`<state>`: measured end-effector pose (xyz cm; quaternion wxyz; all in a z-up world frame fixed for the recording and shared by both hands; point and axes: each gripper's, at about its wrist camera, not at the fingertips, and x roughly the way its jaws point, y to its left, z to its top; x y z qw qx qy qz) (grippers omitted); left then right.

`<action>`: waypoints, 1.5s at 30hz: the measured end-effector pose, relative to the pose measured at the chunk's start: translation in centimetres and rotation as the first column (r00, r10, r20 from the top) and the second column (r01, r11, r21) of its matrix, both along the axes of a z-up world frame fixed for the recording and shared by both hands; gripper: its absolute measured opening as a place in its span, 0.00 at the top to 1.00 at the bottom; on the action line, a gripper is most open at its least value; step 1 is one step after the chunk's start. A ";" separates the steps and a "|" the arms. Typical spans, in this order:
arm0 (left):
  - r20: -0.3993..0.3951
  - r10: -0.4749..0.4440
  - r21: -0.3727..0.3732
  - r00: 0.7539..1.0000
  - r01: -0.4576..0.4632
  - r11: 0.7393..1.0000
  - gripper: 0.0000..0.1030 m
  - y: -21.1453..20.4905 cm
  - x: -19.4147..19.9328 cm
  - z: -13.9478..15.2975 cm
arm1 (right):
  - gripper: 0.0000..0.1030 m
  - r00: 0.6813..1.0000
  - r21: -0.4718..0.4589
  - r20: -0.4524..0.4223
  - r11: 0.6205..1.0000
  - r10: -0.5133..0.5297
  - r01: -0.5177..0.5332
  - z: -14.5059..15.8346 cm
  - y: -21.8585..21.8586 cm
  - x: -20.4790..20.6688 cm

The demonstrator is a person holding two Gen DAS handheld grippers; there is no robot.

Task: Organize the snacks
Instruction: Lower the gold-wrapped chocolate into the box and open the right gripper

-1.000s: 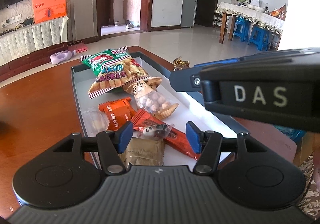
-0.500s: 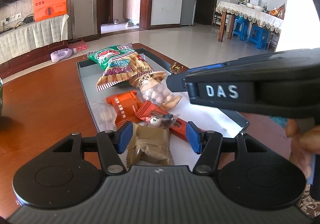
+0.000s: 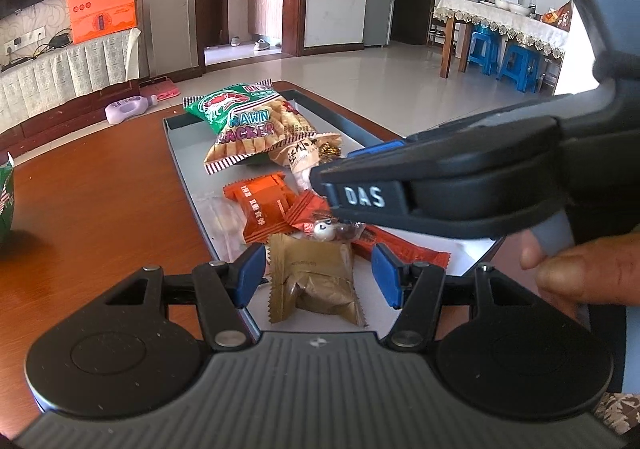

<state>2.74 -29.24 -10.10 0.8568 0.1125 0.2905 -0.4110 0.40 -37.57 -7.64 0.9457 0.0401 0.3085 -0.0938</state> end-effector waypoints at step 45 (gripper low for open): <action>0.024 -0.020 0.003 1.000 0.020 1.000 0.34 1.1 -0.9 0.3 | 0.55 0.997 0.021 -0.034 0.997 -0.068 0.068 -0.1 0.7 0.0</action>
